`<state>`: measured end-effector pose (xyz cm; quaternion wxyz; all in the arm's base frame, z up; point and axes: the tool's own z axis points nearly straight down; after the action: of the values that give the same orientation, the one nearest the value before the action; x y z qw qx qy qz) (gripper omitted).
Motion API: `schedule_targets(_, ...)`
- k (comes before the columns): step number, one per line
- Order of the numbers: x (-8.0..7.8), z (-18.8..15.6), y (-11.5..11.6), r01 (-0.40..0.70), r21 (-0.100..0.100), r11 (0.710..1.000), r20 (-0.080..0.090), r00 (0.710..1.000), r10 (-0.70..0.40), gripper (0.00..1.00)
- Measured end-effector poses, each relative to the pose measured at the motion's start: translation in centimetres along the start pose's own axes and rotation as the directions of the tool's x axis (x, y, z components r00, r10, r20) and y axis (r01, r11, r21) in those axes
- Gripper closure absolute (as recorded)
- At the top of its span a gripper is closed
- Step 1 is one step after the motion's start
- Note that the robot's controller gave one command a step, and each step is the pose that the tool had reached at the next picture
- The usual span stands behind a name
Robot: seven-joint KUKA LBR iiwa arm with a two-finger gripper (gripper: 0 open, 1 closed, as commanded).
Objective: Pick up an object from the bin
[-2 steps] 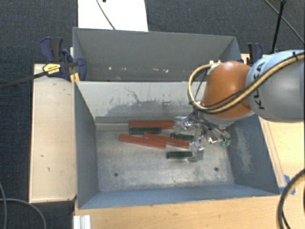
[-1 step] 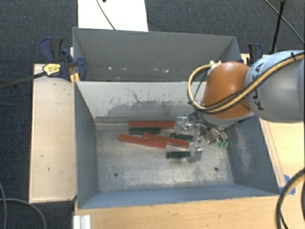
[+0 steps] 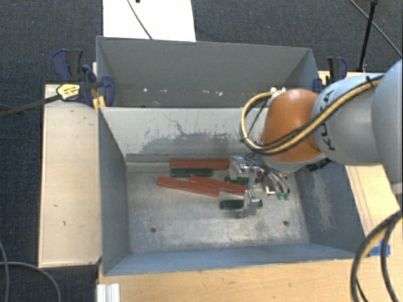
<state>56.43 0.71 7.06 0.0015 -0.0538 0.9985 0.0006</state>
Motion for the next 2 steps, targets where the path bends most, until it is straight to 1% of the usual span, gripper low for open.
schedule_targets(1, -0.11, -0.1, -0.01, 0.002, 0.001, 1.0, 0.002, 1.0, -0.002, 0.0)
schedule_targets(2, -0.24, -0.35, 0.02, 0.003, 0.0, 1.0, 0.004, 1.0, -0.003, 1.0)
